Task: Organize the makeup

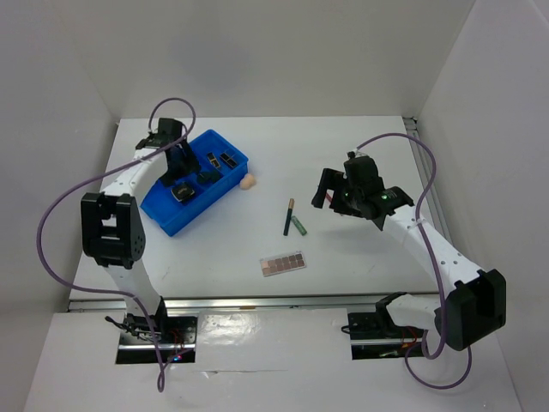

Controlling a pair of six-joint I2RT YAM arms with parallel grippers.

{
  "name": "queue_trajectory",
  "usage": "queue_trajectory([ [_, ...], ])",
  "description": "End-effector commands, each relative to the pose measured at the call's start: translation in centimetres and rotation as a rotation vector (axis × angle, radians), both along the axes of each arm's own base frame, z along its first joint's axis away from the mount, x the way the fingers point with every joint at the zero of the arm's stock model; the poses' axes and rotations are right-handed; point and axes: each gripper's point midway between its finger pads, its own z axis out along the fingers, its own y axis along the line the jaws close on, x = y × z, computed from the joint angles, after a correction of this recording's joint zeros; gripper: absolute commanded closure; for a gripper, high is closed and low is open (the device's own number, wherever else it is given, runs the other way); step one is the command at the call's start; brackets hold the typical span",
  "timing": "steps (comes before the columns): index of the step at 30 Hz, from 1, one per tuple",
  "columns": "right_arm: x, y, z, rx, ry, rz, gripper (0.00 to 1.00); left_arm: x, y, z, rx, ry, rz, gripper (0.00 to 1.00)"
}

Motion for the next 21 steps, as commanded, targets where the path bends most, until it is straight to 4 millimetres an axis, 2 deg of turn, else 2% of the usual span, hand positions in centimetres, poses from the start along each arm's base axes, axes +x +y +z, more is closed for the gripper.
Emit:
queue_trajectory([
  [1, 0.8, 0.1, 2.2, 0.024, -0.074, 0.001, 0.00, -0.3, -3.8, 6.9, 0.070, -0.151, -0.172, 0.17],
  [2, 0.5, 0.2, 2.1, 0.029, -0.071, 0.008, 0.00, -1.2, -6.6, 7.2, 0.078, -0.153, -0.261, 0.17],
  [5, 0.0, 0.0, 1.1, 0.024, -0.041, 0.002, 0.00, -4.2, -9.9, 7.8, 0.128, -0.152, -0.421, 0.18],
  [6, -0.1, 0.0, 1.4, 0.027, -0.049, 0.002, 0.00, -5.7, -12.8, 7.5, 0.114, -0.149, -0.524, 0.18],
  [7, -0.1, 0.0, 1.4, 0.027, -0.050, 0.002, 0.00, -7.0, -14.8, 7.3, 0.074, -0.141, -0.619, 0.18],
  [8, -0.1, -0.2, 1.0, 0.017, -0.044, -0.006, 0.00, -9.1, -16.3, 6.4, 0.042, -0.118, -0.705, 0.18],
  [9, -0.4, -0.4, 1.1, 0.016, -0.041, -0.006, 0.00, -11.4, -19.1, 5.9, 0.010, -0.102, -0.818, 0.18],
  [11, -0.2, -0.9, 1.3, 0.002, -0.044, -0.047, 0.00, -14.5, -21.4, 4.1, -0.007, -0.051, -0.932, 0.16],
  [12, -0.3, -1.2, 1.8, -0.004, -0.052, -0.056, 0.00, -16.5, -23.0, 3.6, 0.010, -0.030, -1.000, 0.10],
  [13, -0.4, -1.4, 2.4, 0.007, -0.069, -0.072, 0.00, -17.4, -22.7, 2.2, 0.064, 0.018, -1.007, 0.09],
  [14, -0.5, -1.8, 2.7, 0.005, -0.076, -0.092, 0.00, -17.9, -23.2, 1.7, 0.081, 0.028, -1.037, 0.07],
  [15, -0.8, -1.9, 3.8, 0.021, -0.111, -0.093, 0.00, -18.9, -24.3, 1.2, 0.098, 0.039, -1.078, 0.06],
  [16, -1.0, -2.2, 3.9, 0.019, -0.120, -0.100, 0.00, -19.5, -24.4, 0.0, 0.127, 0.081, -1.106, 0.04],
  [17, -1.1, -2.4, 4.4, 0.022, -0.139, -0.107, 0.00, -19.7, -25.1, -0.1, 0.141, 0.081, -1.147, 0.02],
  [18, -1.6, -2.5, 4.6, 0.029, -0.136, -0.114, 0.00, -20.9, -26.1, -0.3, 0.144, 0.096, -1.205, 0.00],
  [20, -2.3, -3.5, 4.4, 0.023, -0.112, -0.176, 0.00, -21.6, -27.4, -1.2, 0.160, 0.116, -1.279, 0.00],
  [21, -2.7, -4.6, 4.1, -0.007, -0.085, -0.222, 0.00, -22.5, -28.2, -1.3, 0.165, 0.124, -1.313, 0.00],
])
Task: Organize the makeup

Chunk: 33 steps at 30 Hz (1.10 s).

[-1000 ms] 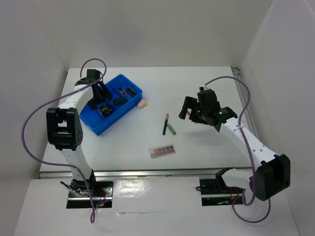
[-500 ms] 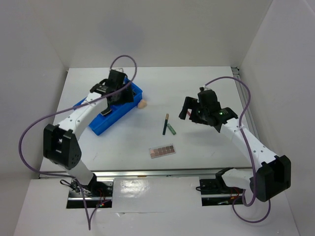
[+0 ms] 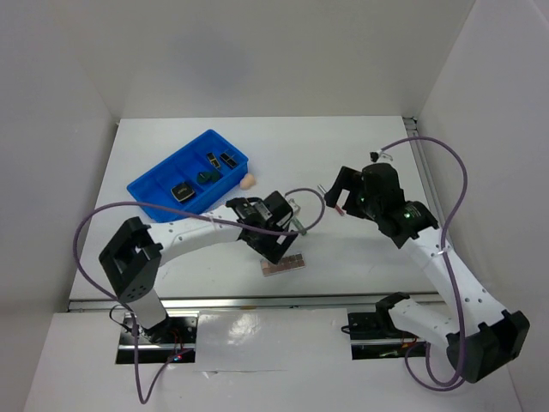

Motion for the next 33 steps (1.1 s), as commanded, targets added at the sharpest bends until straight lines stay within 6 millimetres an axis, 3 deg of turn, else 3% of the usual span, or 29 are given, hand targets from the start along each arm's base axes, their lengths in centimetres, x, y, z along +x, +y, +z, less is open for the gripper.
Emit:
queue_trajectory([
  [1, -1.4, -2.7, -0.3, -0.034, 0.061, -0.145, 0.00, -1.0, -1.7, 0.3, 0.028, -0.017, -0.135, 0.00],
  [7, -2.3, -5.7, -1.8, -0.056, 0.174, -0.353, 0.00, -1.8, -3.3, -2.2, 0.084, -0.022, -0.235, 0.00],
  [12, -2.0, -7.9, -0.1, 0.011, 0.097, -0.388, 0.00, -2.2, -3.6, -3.6, 0.120, -0.037, -0.307, 0.00],
  [20, -2.7, -8.8, 2.1, 0.070, -0.022, -0.395, 0.00, -0.4, -3.4, -5.3, 0.197, -0.098, -0.338, 0.00],
  [26, -2.6, -8.9, 2.5, 0.062, -0.035, -0.397, 0.00, -0.9, -4.3, -7.4, 0.204, -0.029, -0.385, 0.00],
  [33, -2.2, -8.9, 2.7, 0.059, -0.048, -0.391, 0.00, -1.1, -3.2, -7.7, 0.229, -0.031, -0.346, 0.21],
])
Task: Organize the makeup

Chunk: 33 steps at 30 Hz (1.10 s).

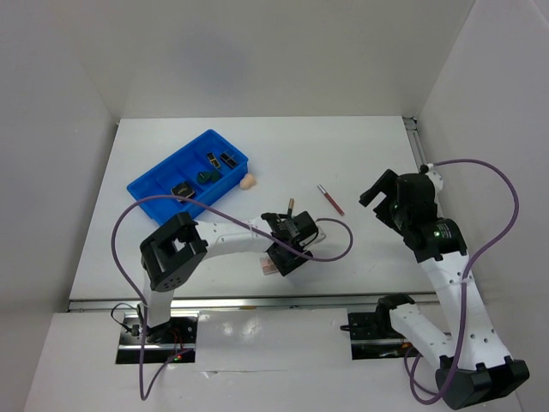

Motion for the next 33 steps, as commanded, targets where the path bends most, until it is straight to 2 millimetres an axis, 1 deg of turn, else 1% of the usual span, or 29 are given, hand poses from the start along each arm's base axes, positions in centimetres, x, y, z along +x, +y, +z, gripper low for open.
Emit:
queue_trajectory([
  [1, 0.9, -0.1, 0.9, -0.008, -0.048, 0.000, 0.00, -0.4, 1.3, -1.2, 0.052, -0.001, 0.005, 0.21],
  [3, 1.1, -0.1, 0.6, -0.009, -0.039, 0.000, 0.00, -0.6, 1.4, -0.9, 0.043, 0.004, 0.002, 0.27],
  [6, 1.4, 0.0, 1.0, -0.007, -0.049, 0.000, 0.00, -1.2, 1.1, -0.2, 0.013, 0.029, -0.018, 0.46],
  [7, 1.5, 0.0, 1.2, -0.014, -0.058, 0.006, 0.00, -1.5, 1.2, -0.2, 0.016, 0.045, -0.022, 0.58],
  [8, 1.5, 0.0, 1.2, -0.015, -0.058, 0.006, 0.00, -1.4, 1.0, 0.6, -0.001, 0.031, -0.031, 0.74],
  [9, 1.5, 0.0, 1.2, -0.015, -0.058, 0.006, 0.00, -1.6, 1.1, 0.7, -0.008, 0.039, -0.034, 0.80],
  [10, 1.5, 0.0, 1.2, -0.015, -0.058, 0.006, 0.00, -1.7, 1.2, 1.0, -0.009, 0.038, -0.034, 0.82],
  [12, 1.5, 0.0, 1.2, -0.015, -0.058, 0.006, 0.00, -2.1, 1.3, 2.1, -0.032, 0.042, -0.015, 0.82],
  [14, 1.5, 0.0, 1.2, -0.015, -0.058, 0.006, 0.00, -2.6, 1.9, 3.0, -0.029, 0.054, 0.012, 0.82],
  [15, 1.6, -0.2, 1.2, -0.021, -0.059, -0.003, 0.00, -2.4, 1.8, 4.8, -0.064, 0.027, 0.023, 0.82],
  [17, 1.6, -0.3, 1.1, -0.028, -0.058, 0.002, 0.00, -2.4, 2.2, 6.6, -0.090, 0.002, 0.048, 0.82],
  [18, 1.6, -0.3, 1.1, -0.028, -0.058, 0.002, 0.00, -2.0, 2.4, 7.5, -0.116, -0.014, 0.082, 0.82],
  [19, 1.7, -0.2, 1.3, -0.027, -0.067, 0.002, 0.00, -1.1, 3.3, 9.0, -0.149, -0.029, 0.132, 0.86],
  [20, 1.9, -0.2, 1.5, -0.025, -0.078, 0.002, 0.00, -0.3, 3.6, 9.9, -0.178, -0.042, 0.170, 0.87],
  [21, 1.8, -0.2, 1.8, -0.023, -0.087, 0.002, 0.00, 0.6, 4.3, 10.5, -0.198, -0.053, 0.236, 0.88],
  [22, 1.9, -0.2, 1.6, -0.023, -0.090, 0.002, 0.00, 2.6, 6.0, 10.9, -0.213, -0.064, 0.328, 0.90],
  [23, 2.1, 0.0, 1.8, -0.015, -0.101, 0.010, 0.00, 3.3, 6.7, 11.9, -0.249, -0.066, 0.370, 0.91],
  [24, 2.1, -0.2, 1.8, -0.015, -0.101, 0.001, 0.00, 4.2, 7.3, 12.5, -0.289, -0.065, 0.446, 0.93],
  [25, 2.2, -0.2, 2.0, -0.014, -0.110, 0.001, 0.00, 5.2, 8.1, 13.1, -0.322, -0.068, 0.499, 0.99],
  [26, 2.2, -0.2, 2.0, -0.014, -0.110, 0.001, 0.00, 7.1, 10.5, 13.6, -0.347, -0.078, 0.608, 1.00],
  [27, 2.2, 0.0, 2.0, -0.008, -0.109, 0.008, 0.00, 8.0, 11.6, 15.0, -0.405, -0.083, 0.696, 1.00],
  [28, 2.2, 0.0, 2.0, -0.008, -0.109, 0.009, 0.00, 9.2, 12.5, 15.7, -0.449, -0.092, 0.745, 1.00],
  [29, 2.5, 0.2, 2.0, -0.002, -0.112, 0.017, 0.00, 11.1, 15.4, 16.2, -0.470, -0.110, 0.853, 1.00],
  [30, 2.7, 0.2, 2.3, 0.000, -0.124, 0.017, 0.00, 12.1, 16.6, 16.7, -0.496, -0.130, 0.913, 0.98],
  [31, 2.7, 0.4, 2.3, 0.006, -0.123, 0.026, 0.00, 13.2, 18.1, 17.6, -0.522, -0.159, 0.992, 0.95],
  [32, 3.0, 0.6, 2.3, 0.012, -0.127, 0.034, 0.00, 14.7, 21.3, 17.6, -0.518, -0.191, 1.108, 0.93],
  [33, 3.0, 0.6, 2.3, 0.012, -0.127, 0.034, 0.00, 15.5, 22.6, 17.8, -0.533, -0.197, 1.176, 0.93],
])
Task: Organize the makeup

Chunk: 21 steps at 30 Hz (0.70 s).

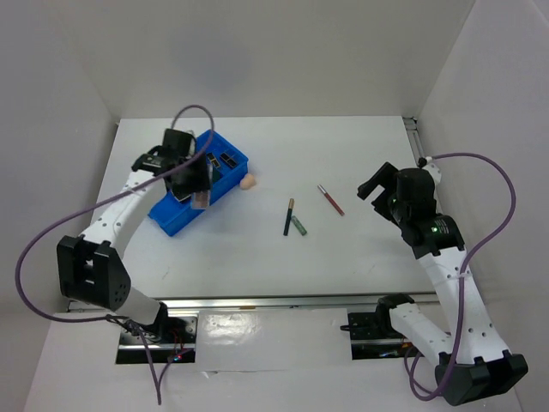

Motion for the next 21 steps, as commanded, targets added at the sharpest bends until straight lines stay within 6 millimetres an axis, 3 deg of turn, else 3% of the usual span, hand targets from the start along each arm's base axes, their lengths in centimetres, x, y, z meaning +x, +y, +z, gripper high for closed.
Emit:
queue_trajectory([
  [1, 1.1, 0.3, 1.2, 0.012, -0.063, 0.010, 0.00, 3.2, 4.1, 3.8, -0.114, -0.076, 0.256, 0.93],
  [2, 1.3, 0.3, 0.9, 0.003, -0.052, 0.015, 0.00, 3.8, 6.7, 4.2, -0.123, -0.083, 0.339, 0.93],
  [4, 1.3, 0.3, 0.9, 0.003, -0.052, 0.015, 0.00, 4.6, 9.3, 4.5, -0.136, -0.094, 0.450, 0.92],
  [5, 1.3, 0.3, 0.9, 0.003, -0.052, 0.015, 0.00, 4.9, 11.6, 4.7, -0.141, -0.107, 0.516, 0.92],
  [8, 1.2, 0.4, 0.1, 0.005, -0.036, 0.023, 0.00, 5.4, 15.1, 2.9, -0.188, -0.080, 0.656, 0.92],
  [16, 1.1, 0.7, -0.4, 0.006, -0.025, 0.047, 0.00, 4.8, 18.4, -0.5, -0.197, 0.007, 0.869, 0.89],
  [21, 1.2, 0.5, 0.0, -0.006, -0.034, 0.043, 0.00, 4.2, 19.2, -2.5, -0.196, 0.057, 0.914, 0.85],
])
